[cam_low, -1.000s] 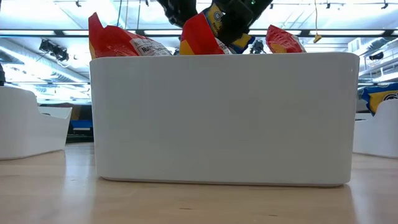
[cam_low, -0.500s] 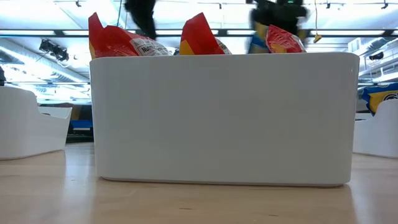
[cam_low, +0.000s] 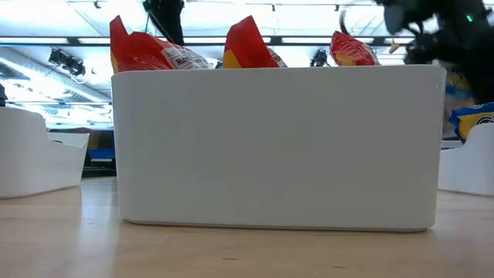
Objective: Sort Maruchan noodles
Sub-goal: Put the bottom blue noodle pack into the right white bin
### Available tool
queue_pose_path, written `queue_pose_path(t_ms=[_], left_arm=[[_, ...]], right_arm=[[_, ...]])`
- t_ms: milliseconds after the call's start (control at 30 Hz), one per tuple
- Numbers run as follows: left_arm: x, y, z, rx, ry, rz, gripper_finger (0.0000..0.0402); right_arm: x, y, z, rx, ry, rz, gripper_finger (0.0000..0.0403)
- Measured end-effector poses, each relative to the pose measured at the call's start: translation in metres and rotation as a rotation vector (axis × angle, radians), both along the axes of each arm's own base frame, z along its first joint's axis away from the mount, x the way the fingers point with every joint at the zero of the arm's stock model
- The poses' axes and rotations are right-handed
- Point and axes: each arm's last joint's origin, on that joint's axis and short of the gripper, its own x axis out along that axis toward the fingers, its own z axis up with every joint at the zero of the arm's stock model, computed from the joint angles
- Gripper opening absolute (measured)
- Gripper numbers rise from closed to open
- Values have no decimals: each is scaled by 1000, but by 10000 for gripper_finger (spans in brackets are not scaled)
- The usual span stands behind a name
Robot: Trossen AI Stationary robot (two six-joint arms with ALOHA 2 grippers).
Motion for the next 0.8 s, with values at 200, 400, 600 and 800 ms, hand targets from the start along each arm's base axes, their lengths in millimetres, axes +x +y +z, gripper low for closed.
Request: queue_pose_path(t_ms=[200, 400, 600, 800], left_arm=[[1, 1, 0, 14, 19, -45, 254], [0, 2, 0, 14, 22, -51, 254], [-2, 1, -2, -14, 52, -64, 254], [-3, 1, -2, -7, 69, -82, 254]], right_arm=[[-4, 5, -33, -51, 125, 31, 133], [25, 12, -39, -55, 30, 76, 130], [34, 20, -47, -57, 59, 101, 128], [34, 22, -45, -59, 44, 60, 127]])
